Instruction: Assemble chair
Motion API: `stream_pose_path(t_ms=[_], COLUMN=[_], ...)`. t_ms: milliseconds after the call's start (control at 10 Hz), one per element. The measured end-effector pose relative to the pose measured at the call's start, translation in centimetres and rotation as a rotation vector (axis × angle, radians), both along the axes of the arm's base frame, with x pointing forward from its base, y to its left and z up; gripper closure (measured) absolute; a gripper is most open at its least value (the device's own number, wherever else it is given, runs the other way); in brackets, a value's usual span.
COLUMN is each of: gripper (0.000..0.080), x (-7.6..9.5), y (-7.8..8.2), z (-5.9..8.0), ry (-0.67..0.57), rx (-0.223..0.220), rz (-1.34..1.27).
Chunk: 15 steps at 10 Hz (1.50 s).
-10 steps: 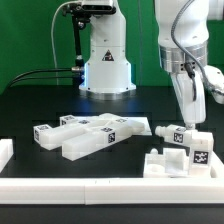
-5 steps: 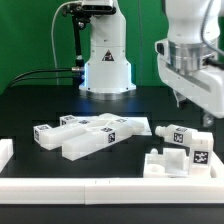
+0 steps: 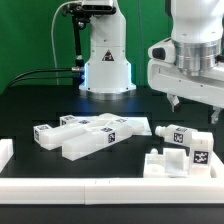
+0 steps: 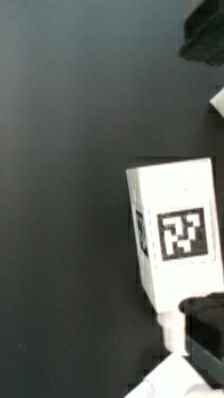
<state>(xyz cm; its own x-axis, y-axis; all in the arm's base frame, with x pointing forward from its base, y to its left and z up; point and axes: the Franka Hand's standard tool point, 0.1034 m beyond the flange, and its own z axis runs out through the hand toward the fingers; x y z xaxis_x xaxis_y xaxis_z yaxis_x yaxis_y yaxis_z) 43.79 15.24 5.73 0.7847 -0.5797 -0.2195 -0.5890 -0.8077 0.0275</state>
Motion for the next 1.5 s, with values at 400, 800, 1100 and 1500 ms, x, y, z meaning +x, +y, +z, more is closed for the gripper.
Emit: stream_pose_path(t_ms=[400, 800, 1100, 1500], gripper=[0.0150, 0.0150, 0.0150, 0.0150], x=[1.3, 1.7, 2.1, 2.0], y=[-0.6, -1.7, -1.8, -1.6], z=[0.6, 0.6, 0.4, -0.1], ry=[-0.049, -0.054, -0.031, 0.017], rx=[0.029, 0.050, 0.040, -0.002], rz=[0.577, 0.922, 1.338, 1.323])
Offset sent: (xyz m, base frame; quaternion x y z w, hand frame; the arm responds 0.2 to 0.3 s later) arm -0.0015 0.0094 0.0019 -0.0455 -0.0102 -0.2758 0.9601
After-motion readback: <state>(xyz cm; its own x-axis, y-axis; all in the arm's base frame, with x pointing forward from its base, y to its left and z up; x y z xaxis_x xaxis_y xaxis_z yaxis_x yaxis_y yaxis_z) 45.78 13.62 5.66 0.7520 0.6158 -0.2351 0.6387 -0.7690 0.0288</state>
